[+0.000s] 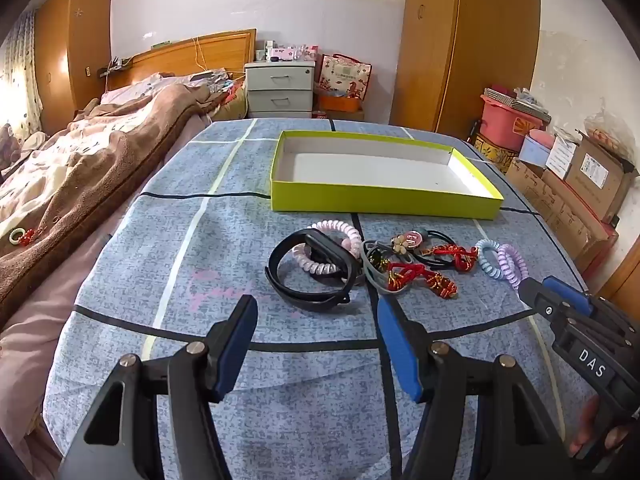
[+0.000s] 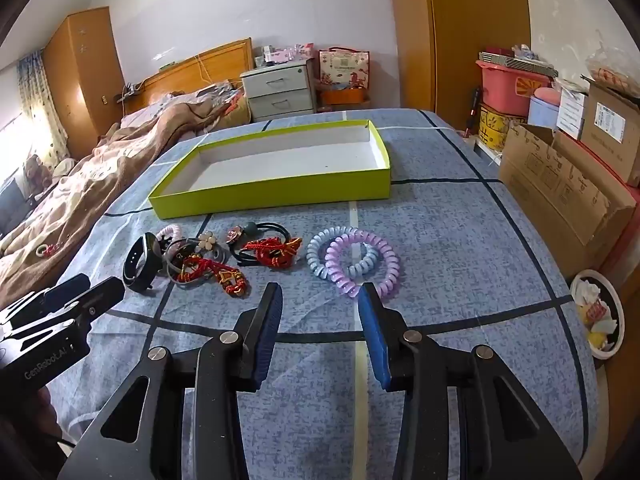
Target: Organize jewelry
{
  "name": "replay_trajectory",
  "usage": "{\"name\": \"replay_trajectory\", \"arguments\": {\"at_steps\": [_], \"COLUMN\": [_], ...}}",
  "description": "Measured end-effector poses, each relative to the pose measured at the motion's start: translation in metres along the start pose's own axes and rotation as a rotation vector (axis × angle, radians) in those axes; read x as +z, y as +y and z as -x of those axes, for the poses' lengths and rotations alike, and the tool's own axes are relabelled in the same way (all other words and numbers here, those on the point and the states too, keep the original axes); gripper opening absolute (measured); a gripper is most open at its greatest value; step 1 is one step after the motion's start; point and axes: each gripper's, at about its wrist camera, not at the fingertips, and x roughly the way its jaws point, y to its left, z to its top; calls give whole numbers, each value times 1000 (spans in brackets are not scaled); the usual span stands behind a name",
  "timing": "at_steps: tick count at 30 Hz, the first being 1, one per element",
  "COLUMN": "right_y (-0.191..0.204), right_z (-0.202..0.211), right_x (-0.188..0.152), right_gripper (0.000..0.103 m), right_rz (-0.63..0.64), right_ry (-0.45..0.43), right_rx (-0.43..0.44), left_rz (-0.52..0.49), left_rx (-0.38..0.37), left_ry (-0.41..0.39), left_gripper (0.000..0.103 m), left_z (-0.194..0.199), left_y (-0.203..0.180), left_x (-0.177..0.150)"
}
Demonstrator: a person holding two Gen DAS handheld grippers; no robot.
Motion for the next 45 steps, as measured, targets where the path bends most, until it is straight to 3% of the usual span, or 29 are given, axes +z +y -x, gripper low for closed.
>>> {"name": "replay_trajectory", "arguments": {"at_steps": [45], "right_y": [3], "right_z": [6], "right_x": [1], "right_gripper": [41], "right_rz": [18], "right_ry": [-25], "right_rx": [-33], "left_rz": [0], "left_rx": [19], "left_ry": [2], "left_gripper": [65], "left_z": [3], "left_y": [0], "left_x": [1]}}
